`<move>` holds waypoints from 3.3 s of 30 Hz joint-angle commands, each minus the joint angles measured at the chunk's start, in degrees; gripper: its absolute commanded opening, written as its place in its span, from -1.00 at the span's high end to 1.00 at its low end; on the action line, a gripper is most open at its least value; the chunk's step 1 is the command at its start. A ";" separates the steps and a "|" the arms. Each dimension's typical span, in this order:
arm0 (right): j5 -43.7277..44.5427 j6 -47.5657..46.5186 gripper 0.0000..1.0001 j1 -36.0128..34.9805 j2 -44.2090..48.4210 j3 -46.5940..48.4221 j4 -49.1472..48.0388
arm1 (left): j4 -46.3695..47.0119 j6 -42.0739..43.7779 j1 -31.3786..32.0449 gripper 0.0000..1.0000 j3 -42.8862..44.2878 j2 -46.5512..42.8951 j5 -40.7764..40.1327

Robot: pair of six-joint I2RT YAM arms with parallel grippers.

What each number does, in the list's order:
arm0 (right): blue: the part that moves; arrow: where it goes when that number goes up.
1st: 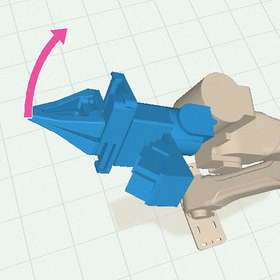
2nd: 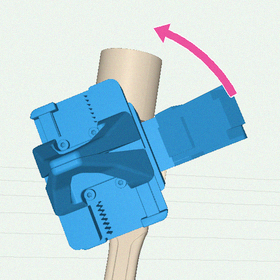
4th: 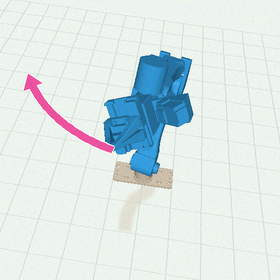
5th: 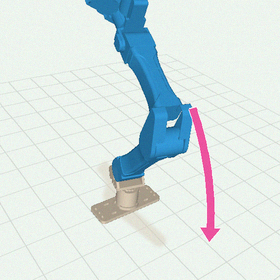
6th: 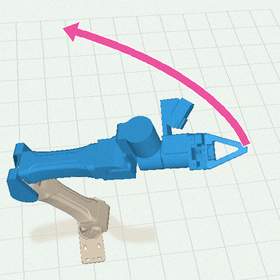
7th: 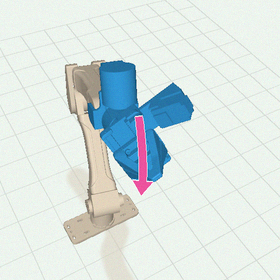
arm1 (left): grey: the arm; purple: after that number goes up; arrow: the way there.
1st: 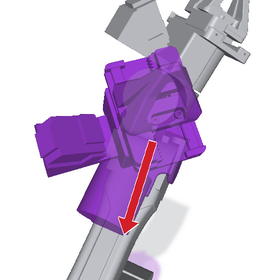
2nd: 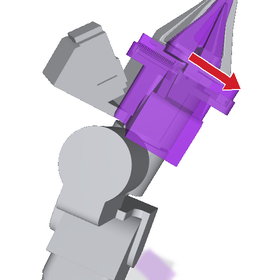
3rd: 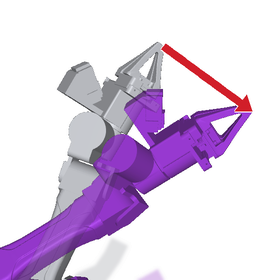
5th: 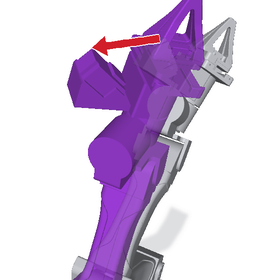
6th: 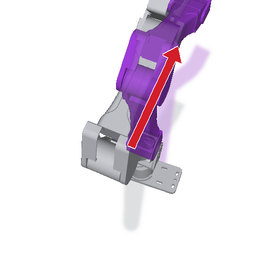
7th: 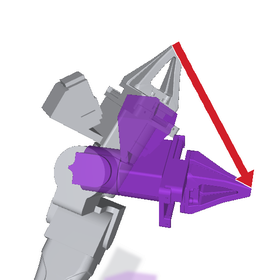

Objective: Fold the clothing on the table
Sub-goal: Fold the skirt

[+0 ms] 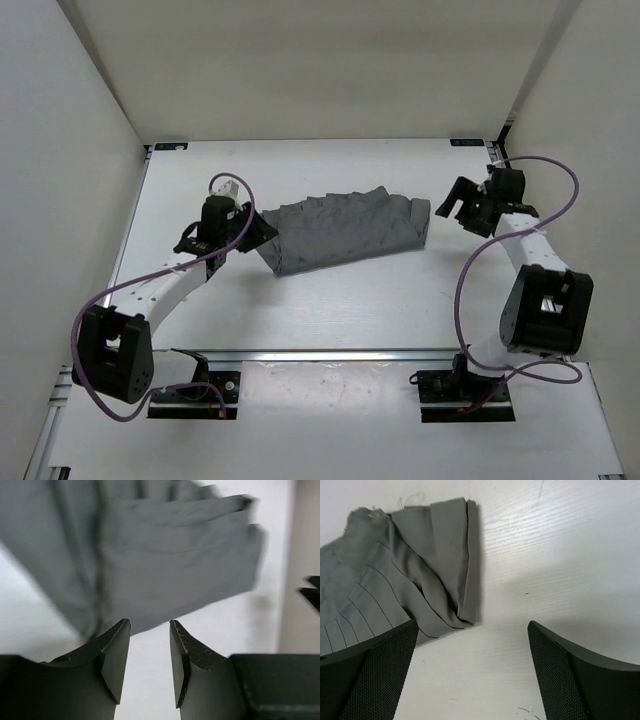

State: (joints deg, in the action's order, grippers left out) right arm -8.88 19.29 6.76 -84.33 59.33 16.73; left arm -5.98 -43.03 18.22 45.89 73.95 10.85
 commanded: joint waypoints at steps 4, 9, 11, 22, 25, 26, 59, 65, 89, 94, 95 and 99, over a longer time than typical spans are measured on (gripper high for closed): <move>-12.36 -5.22 -0.87 1.32 -13.54 10.61 6.03 | -10.98 8.04 -1.60 0.04 -2.12 -0.22 -10.06; -17.13 -4.00 -0.83 0.62 -20.15 12.56 3.83 | -11.60 9.45 -3.01 0.02 -1.24 1.72 -8.84; -19.58 -3.65 -0.83 0.27 -22.44 13.53 2.34 | -11.43 9.54 -3.27 0.03 -1.33 2.07 -8.39; -35.31 0.05 -0.59 -2.89 -32.47 14.94 -3.63 | -7.56 8.84 -2.31 0.03 -5.80 5.67 -6.90; -37.43 -0.92 -0.50 -4.56 -32.82 13.89 -3.72 | -5.18 7.96 -3.54 0.03 -7.65 6.81 -4.80; -37.96 -1.09 -0.42 -5.18 -33.00 13.19 -3.64 | -4.14 7.70 -3.80 0.03 -7.92 7.60 -4.35; -16.41 7.25 0.98 -22.84 -8.28 11.05 11.57 | 5.10 3.21 12.37 0.02 -5.81 17.28 3.82; -20.64 8.75 1.00 -33.91 -18.66 22.21 10.61 | 5.01 3.56 11.58 0.05 -6.25 16.84 4.53; -17.40 6.64 1.00 -26.63 -10.68 14.86 12.98 | -14.24 13.59 -0.02 0.03 -1.24 3.04 -4.10; -15.30 6.64 1.00 -25.23 -9.54 15.29 13.59 | -4.16 8.15 2.77 0.07 1.74 4.61 11.01; -13.81 6.64 0.99 -25.48 -9.71 14.42 13.94 | -2.82 6.31 3.75 0.09 3.14 5.32 13.64; -12.73 9.01 0.98 -20.84 -6.29 9.25 12.19 | 7.27 0.94 8.40 0.17 7.46 11.82 19.11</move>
State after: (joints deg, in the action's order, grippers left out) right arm -23.38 26.61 -17.28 -94.50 72.12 30.30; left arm -8.25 -37.23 23.94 49.84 82.96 21.80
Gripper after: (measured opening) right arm 0.024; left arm 0.419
